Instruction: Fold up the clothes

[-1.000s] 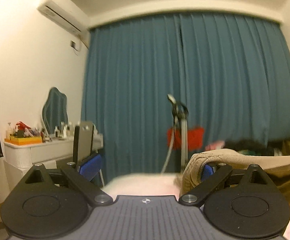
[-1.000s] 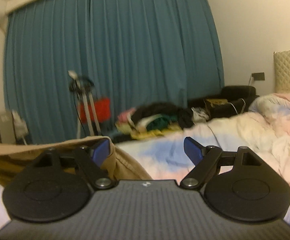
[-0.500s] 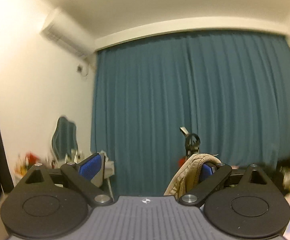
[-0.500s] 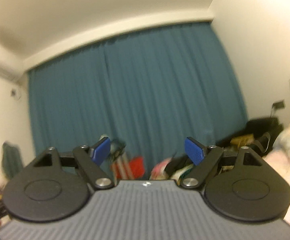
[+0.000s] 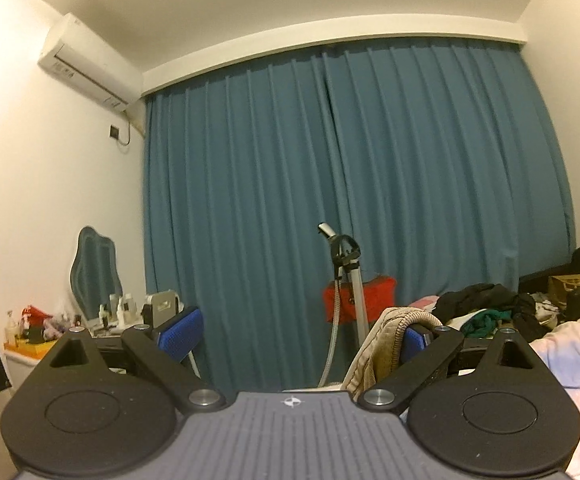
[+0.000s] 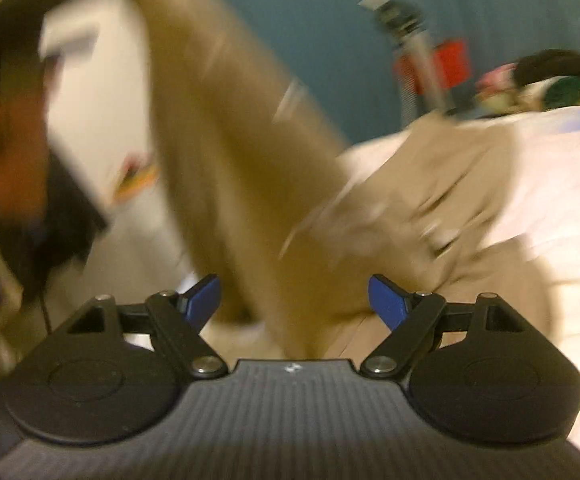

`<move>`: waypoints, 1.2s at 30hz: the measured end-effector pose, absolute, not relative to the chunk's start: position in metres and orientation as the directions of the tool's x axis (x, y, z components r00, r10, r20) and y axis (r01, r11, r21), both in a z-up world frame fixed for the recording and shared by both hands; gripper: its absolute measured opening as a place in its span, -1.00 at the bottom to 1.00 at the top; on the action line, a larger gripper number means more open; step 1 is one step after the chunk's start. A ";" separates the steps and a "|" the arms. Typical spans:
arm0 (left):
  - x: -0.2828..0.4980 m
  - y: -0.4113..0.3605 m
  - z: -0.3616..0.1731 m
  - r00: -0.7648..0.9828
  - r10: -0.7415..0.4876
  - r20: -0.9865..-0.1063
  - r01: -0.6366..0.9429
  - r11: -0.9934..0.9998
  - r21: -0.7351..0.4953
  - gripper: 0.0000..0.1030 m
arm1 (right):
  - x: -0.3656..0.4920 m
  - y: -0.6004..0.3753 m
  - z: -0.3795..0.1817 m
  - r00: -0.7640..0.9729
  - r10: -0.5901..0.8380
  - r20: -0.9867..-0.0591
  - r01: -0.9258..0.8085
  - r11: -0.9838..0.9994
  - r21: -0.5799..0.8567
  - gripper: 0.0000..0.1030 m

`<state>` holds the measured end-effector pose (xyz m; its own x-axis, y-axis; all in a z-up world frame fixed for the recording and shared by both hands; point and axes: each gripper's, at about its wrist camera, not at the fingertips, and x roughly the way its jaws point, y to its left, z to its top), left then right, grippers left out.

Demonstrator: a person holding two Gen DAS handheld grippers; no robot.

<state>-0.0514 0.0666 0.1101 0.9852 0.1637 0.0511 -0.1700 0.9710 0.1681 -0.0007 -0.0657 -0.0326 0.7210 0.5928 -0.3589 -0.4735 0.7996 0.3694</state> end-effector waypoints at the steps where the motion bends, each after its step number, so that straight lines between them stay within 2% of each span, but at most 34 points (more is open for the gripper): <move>1: -0.051 0.066 0.109 0.985 0.164 0.049 -0.170 0.972 0.165 0.89 | 0.005 -0.059 -0.040 0.705 0.593 -0.389 -0.483 0.803 0.349 0.59; 4: -0.041 0.071 0.110 0.985 0.167 0.037 -0.171 0.977 0.130 0.89 | 0.023 -0.039 -0.063 0.658 0.582 -0.477 -0.506 0.812 0.291 0.55; 5: -0.038 0.074 0.110 0.984 0.172 0.035 -0.175 0.977 0.118 0.89 | 0.031 -0.038 -0.068 0.658 0.566 -0.497 -0.489 0.823 0.290 0.29; 6: -0.034 0.078 0.112 0.983 0.180 0.033 -0.182 0.977 0.111 0.89 | 0.038 -0.038 -0.072 0.659 0.549 -0.514 -0.471 0.834 0.287 -0.14; 7: -0.031 0.080 0.113 0.982 0.189 0.028 -0.191 0.976 0.107 0.89 | 0.040 -0.042 -0.069 0.666 0.530 -0.525 -0.456 0.846 0.275 -0.41; 8: -0.028 0.081 0.112 0.980 0.198 0.022 -0.199 0.975 0.102 0.89 | 0.042 -0.046 -0.067 0.673 0.510 -0.536 -0.441 0.858 0.264 -0.84; 9: -0.026 0.082 0.112 0.979 0.201 0.020 -0.202 0.975 0.092 0.89 | 0.043 -0.050 -0.063 0.681 0.490 -0.544 -0.428 0.869 0.246 -0.89; 17: -0.012 0.083 0.108 0.989 0.151 -0.001 -0.151 0.986 -0.064 0.89 | 0.043 -0.167 0.051 0.874 0.277 -0.400 -0.284 0.958 0.043 -0.89; 19: -0.008 0.077 0.094 0.993 0.119 -0.023 -0.121 0.989 -0.088 0.90 | 0.049 -0.200 0.062 0.895 0.219 -0.388 -0.214 0.975 0.055 -0.89; 23: 0.009 0.055 0.058 0.993 0.057 -0.100 -0.061 0.997 -0.036 0.90 | 0.068 -0.255 0.040 0.883 0.130 -0.452 -0.080 0.989 0.128 -0.87; 27: 0.023 0.037 0.023 0.982 0.029 -0.186 -0.020 0.999 0.049 0.90 | 0.093 -0.270 -0.006 0.763 0.138 -0.632 -0.051 0.987 0.153 -0.78; 28: 0.027 0.035 0.016 0.978 0.026 -0.205 -0.015 0.998 0.054 0.90 | 0.097 -0.266 -0.014 0.729 0.133 -0.671 -0.069 0.990 0.122 -0.67; 30: 0.034 0.037 0.003 0.971 0.022 -0.239 -0.012 0.999 0.042 0.90 | 0.089 -0.254 -0.022 0.694 0.133 -0.708 -0.108 0.991 0.080 0.22; 32: 0.038 0.039 -0.007 0.965 0.029 -0.259 -0.020 0.999 0.035 0.90 | 0.074 -0.247 -0.019 0.702 0.154 -0.695 -0.149 0.986 0.069 0.40; 34: 0.041 0.041 -0.016 0.960 0.048 -0.277 -0.040 0.999 0.036 0.90 | 0.061 -0.245 -0.011 0.723 0.180 -0.667 -0.184 0.981 0.065 0.40; 36: 0.042 0.045 -0.024 0.956 0.076 -0.284 -0.067 0.997 0.042 0.90 | 0.054 -0.244 -0.004 0.755 0.146 -0.640 -0.162 0.986 0.033 0.40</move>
